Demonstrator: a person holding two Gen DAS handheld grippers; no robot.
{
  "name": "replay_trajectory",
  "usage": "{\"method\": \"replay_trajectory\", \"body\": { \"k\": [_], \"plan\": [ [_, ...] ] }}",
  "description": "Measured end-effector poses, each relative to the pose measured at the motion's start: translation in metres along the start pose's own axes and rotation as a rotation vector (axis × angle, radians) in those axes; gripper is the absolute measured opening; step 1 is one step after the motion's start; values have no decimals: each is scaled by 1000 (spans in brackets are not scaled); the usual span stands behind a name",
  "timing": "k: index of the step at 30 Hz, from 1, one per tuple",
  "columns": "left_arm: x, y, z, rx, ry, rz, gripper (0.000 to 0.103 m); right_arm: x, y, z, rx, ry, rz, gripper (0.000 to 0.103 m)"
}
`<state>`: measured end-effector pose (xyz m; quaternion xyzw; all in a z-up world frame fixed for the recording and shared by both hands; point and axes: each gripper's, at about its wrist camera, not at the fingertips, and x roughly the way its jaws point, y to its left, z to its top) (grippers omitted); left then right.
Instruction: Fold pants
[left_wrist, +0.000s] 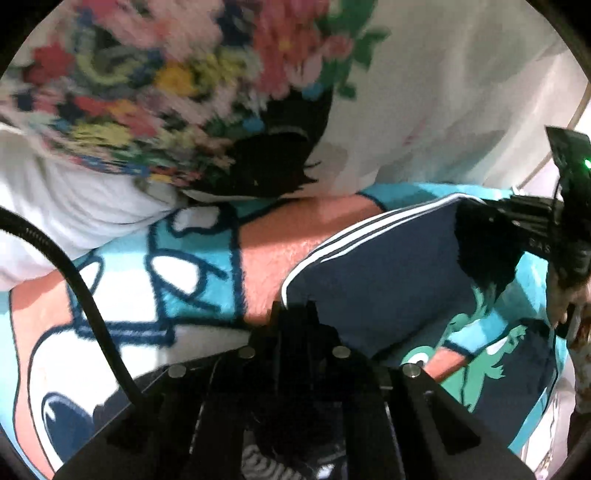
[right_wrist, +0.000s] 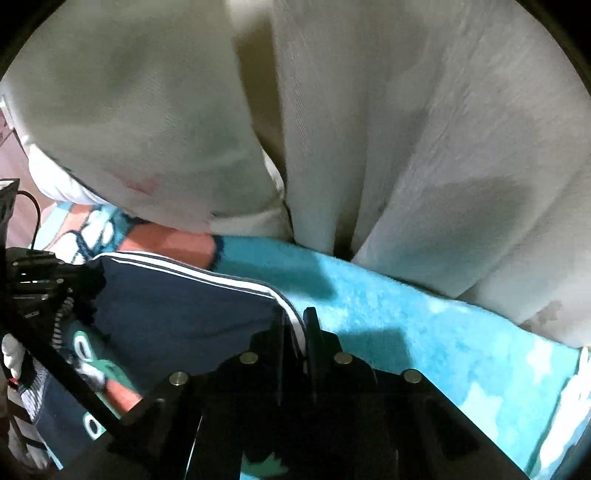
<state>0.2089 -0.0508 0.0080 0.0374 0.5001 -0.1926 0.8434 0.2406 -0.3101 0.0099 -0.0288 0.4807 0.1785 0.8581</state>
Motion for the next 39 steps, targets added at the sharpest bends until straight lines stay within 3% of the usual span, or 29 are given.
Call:
{"method": "replay_trajectory", "body": {
  "k": [7,15,21,24,27,30,33,34,35,39],
  "plan": [
    [-66,2,-32,-66,-126,-3,9,-77,25,-33,-54,-129,-54,9],
    [-104,-28,-94,-51,-221,21,9,-129,58,-95,-69,-197,-15,7],
    [-106,-45,-147,-55,-222,15,9,-129,68,-156,-10,-168,49,7],
    [-97,-45,-170,-58,-184,17,9,-119,67,-188,18,-121,68,7],
    [-99,-34,-185,-89,-162,-14,9,-106,70,-210,28,-62,39,7],
    [-124,-14,-192,-143,-216,-22,14,-112,77,-215,-2,-50,4,8],
    [-153,8,-201,-211,-307,15,43,-137,93,-206,-56,-121,-5,18],
    [-159,14,-206,-240,-333,25,47,-143,99,-202,-68,-146,2,30],
    [-166,24,-210,-276,-358,40,47,-148,105,-196,-76,-174,19,40],
    [-172,49,-221,-361,-380,83,47,-142,140,-158,-87,-216,174,45]
  ]
}}
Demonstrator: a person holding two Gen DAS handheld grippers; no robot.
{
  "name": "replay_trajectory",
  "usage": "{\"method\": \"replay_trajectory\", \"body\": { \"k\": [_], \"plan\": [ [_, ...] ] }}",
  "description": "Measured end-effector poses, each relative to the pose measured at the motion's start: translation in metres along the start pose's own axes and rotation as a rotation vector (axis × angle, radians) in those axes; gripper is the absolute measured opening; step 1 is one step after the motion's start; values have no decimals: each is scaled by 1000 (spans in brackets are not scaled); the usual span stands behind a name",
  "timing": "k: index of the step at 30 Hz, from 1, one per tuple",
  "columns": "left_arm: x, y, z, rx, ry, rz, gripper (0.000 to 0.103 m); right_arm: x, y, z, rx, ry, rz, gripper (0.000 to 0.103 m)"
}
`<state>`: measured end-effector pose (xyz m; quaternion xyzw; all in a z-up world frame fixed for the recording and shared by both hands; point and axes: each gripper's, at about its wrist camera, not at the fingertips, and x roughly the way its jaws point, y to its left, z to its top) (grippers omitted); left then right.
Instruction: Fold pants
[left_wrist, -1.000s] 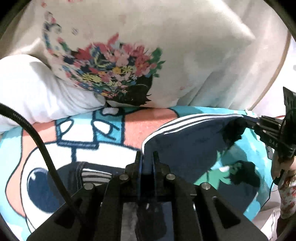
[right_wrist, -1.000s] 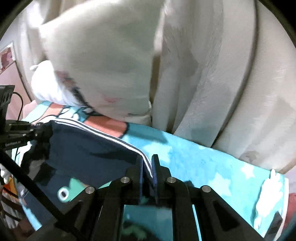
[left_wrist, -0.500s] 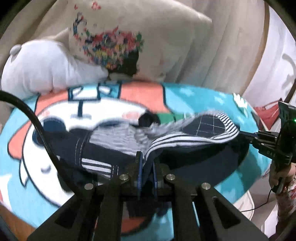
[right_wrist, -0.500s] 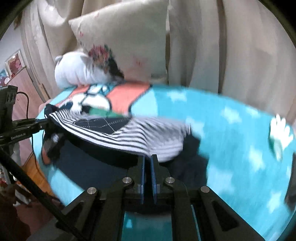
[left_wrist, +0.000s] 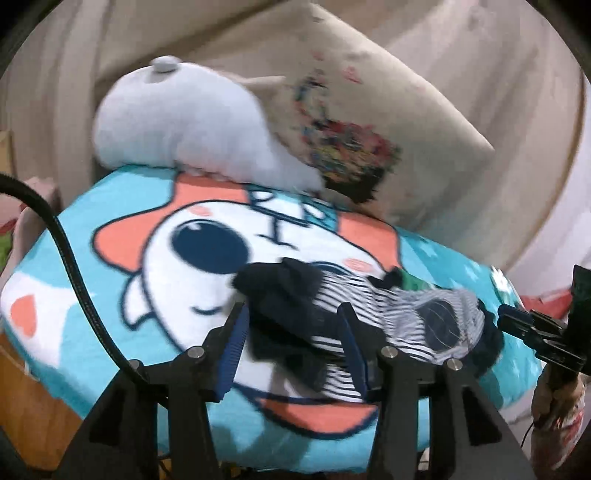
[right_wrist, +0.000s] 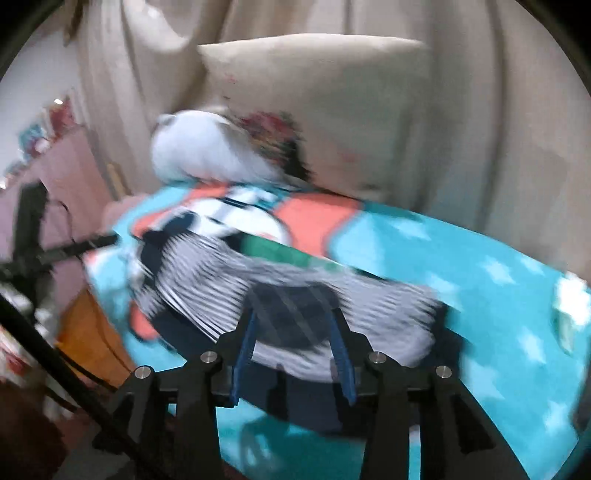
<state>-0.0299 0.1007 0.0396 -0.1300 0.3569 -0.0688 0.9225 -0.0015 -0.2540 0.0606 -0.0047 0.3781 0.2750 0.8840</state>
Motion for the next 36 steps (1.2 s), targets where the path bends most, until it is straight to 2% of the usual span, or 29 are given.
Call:
{"method": "replay_trajectory", "body": {
  "k": [3,7,10,11,14,17,19,21,23,25,28,30,33,36],
  "plan": [
    [-2,16,-3,-34,-4,15,49,37,38,23,-31,16,103,53],
    [-6,36,-5,-90,-13,20,50,93,92,39,-95,62,188,53],
    [-11,48,0,-136,-34,11,52,136,115,41,-58,129,277,53],
    [-11,51,2,-149,-42,2,53,148,123,37,-36,164,345,53],
    [-4,54,11,-157,-43,-25,55,160,150,17,-85,227,451,53],
    [9,46,16,-152,-28,-65,55,156,163,-3,-140,255,450,54],
    [18,37,17,-146,-14,-98,56,141,148,-11,-110,251,441,54],
    [29,24,17,-124,7,-135,59,120,123,-15,-45,224,406,53],
    [42,11,14,-97,25,-155,63,95,92,-16,21,174,315,53],
    [58,-2,7,-59,57,-139,63,60,47,-20,126,94,143,53],
    [75,-15,-5,-11,85,-67,63,19,-18,-33,313,2,-87,53],
    [76,-16,-8,1,81,-48,66,4,-51,-42,422,-32,-139,53],
    [76,-14,-9,-9,91,-43,69,-3,-83,-50,534,-69,-142,53],
    [78,-11,-11,-20,100,-23,69,4,-96,-51,570,-78,-192,53]
  ]
}}
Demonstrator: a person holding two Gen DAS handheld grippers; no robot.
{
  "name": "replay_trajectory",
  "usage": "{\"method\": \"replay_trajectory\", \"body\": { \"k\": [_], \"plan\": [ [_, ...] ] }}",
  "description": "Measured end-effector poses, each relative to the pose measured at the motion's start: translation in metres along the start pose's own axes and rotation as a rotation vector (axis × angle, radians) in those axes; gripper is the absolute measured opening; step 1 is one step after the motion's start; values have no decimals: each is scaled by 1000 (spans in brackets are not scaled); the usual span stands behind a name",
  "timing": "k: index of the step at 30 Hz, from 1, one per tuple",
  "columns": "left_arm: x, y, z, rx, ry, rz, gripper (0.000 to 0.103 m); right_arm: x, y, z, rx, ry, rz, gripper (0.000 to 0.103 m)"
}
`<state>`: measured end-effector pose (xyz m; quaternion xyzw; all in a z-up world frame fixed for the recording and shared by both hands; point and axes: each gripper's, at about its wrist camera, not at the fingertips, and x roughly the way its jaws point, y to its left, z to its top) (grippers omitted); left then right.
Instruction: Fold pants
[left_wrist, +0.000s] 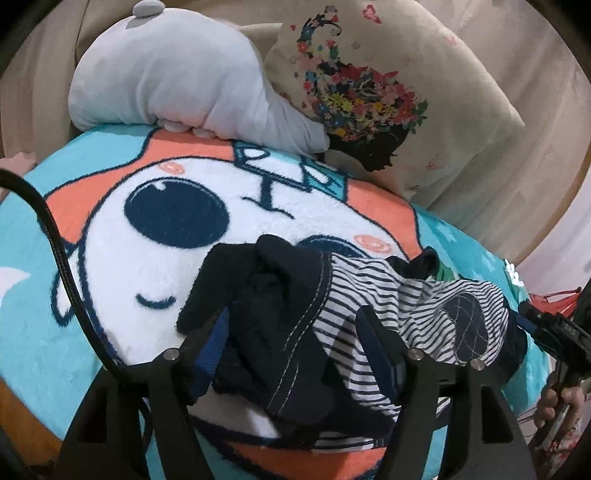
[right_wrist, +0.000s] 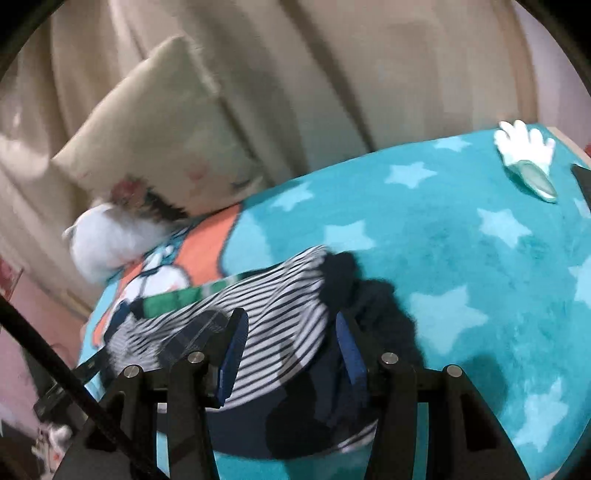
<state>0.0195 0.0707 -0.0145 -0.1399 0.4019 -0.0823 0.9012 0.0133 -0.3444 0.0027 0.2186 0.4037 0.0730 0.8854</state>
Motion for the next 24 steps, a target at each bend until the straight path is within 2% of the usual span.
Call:
{"method": "replay_trajectory", "body": {
  "k": [2,6,7,8,9,12,15,17,19,20,21,22,23,24],
  "plan": [
    [1,-2,-2,6,1,14,69,5,0,4,-31,-27,-51,53],
    [3,-4,-3,9,3,33,71,25,-2,10,-94,-3,-103,53],
    [4,-5,-2,9,3,36,71,30,-3,12,-105,3,-101,48],
    [4,-5,-3,11,3,37,72,37,-2,13,-125,12,-97,28],
    [5,-2,-1,19,7,31,72,41,0,12,-148,29,-103,20],
    [5,-3,-2,22,9,36,72,31,3,12,-185,12,-147,15],
    [5,-3,-2,19,9,36,72,7,-11,16,-127,-59,-243,13],
    [5,-2,-2,18,7,37,72,-11,-27,18,-63,-88,-260,14],
    [5,-2,-2,18,8,36,72,-30,-44,20,28,-92,-137,16],
    [5,-2,-2,17,9,35,72,-35,-50,20,70,-78,-49,25],
    [6,-1,-1,17,9,32,72,-38,-57,19,133,-47,88,31],
    [6,-1,-1,14,9,29,72,-37,-60,17,172,-19,172,43],
    [6,-1,-2,11,8,28,72,-32,-61,14,209,26,257,45],
    [6,-1,-2,10,7,27,72,-27,-58,12,221,61,292,45]
  ]
}}
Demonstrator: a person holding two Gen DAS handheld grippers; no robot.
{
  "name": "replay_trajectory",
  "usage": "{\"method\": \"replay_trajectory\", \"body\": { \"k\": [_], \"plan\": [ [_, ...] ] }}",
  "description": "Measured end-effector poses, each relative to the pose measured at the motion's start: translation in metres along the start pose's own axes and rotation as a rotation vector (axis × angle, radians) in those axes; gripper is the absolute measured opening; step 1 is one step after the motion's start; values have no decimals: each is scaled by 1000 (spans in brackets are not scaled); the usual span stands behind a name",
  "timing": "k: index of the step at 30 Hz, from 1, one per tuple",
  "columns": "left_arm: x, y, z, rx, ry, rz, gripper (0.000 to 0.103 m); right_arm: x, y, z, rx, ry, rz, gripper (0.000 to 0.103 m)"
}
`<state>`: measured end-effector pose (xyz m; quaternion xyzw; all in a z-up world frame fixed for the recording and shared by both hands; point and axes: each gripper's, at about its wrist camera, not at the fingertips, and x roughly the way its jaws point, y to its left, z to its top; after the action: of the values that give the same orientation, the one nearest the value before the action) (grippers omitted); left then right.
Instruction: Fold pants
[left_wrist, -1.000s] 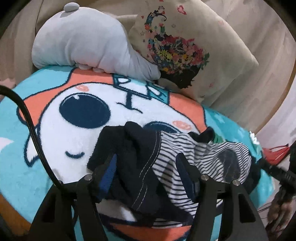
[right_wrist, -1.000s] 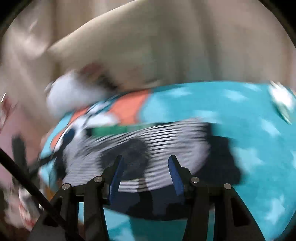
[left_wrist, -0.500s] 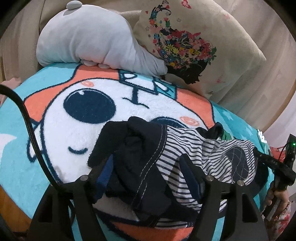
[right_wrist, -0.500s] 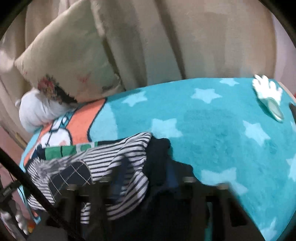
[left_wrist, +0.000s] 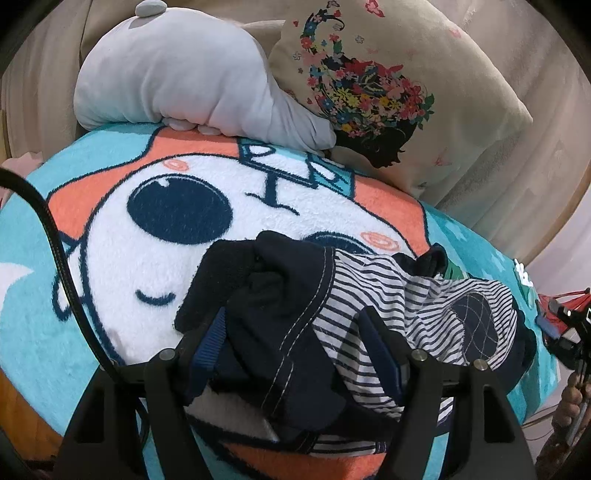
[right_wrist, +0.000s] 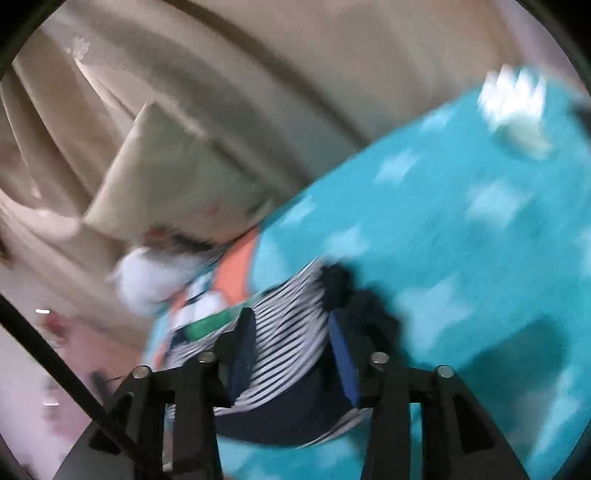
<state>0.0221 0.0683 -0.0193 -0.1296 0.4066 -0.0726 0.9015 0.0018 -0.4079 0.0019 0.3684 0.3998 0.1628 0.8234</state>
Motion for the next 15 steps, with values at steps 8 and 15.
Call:
{"method": "replay_trajectory", "body": {
  "k": [8,15],
  "plan": [
    [-1,-1,-1,-4,0,3,73,55,23,-5,-100,44,-311,45],
    [-1,0,0,0,6,-3,73,64,27,4,-133,-46,-313,12]
  ]
}}
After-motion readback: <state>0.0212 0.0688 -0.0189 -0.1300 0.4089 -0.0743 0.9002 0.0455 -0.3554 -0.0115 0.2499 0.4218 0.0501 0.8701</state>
